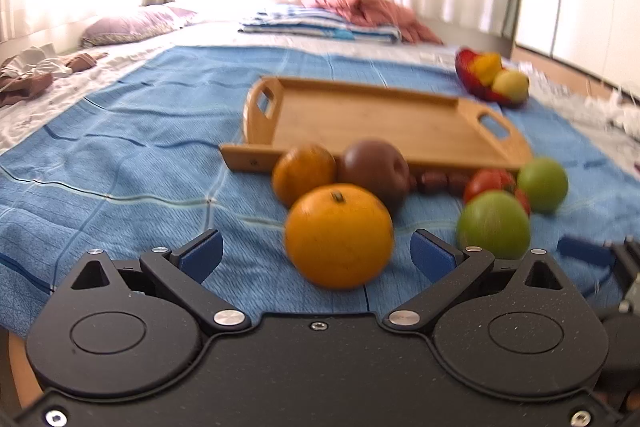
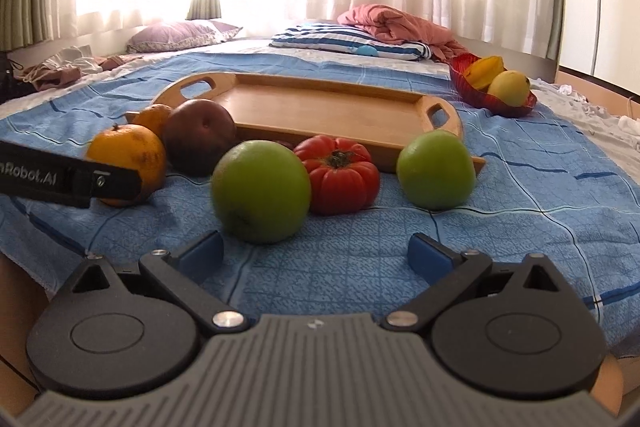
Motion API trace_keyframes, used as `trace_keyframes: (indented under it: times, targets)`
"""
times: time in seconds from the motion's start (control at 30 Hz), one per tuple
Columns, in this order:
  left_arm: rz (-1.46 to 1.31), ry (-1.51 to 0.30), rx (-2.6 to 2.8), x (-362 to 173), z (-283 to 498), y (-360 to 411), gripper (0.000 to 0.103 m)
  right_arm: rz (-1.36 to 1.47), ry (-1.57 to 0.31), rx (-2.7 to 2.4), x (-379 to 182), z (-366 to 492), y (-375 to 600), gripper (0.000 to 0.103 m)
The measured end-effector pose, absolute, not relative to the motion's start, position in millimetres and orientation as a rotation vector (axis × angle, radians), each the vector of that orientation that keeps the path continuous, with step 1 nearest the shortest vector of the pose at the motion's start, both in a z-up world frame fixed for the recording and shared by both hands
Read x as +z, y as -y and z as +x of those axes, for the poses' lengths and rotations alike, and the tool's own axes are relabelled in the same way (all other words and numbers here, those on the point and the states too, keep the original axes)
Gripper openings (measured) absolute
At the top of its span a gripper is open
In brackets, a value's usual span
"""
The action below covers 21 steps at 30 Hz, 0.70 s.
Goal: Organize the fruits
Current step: 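Close the left tool on the large orange while the right tool grasps the green apple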
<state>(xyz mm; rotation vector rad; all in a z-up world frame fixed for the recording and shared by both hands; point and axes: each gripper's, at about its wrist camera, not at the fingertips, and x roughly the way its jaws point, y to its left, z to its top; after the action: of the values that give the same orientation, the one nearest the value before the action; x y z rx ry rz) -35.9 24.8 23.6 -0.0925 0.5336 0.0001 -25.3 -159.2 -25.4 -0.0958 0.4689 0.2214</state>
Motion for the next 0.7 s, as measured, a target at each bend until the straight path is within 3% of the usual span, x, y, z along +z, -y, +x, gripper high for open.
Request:
trace_keyframes:
  times: [0.23, 0.7]
  targets:
    - [-0.101, -0.536, -0.026, 29, -28, -28, 0.090, -0.114, -0.396, 0.271, -21, -32, 135, 0.099]
    - [-0.072, -0.550, -0.048, 20, -23, -23, 0.076, -0.026, -0.368, 0.189, -17, -25, 130, 0.074]
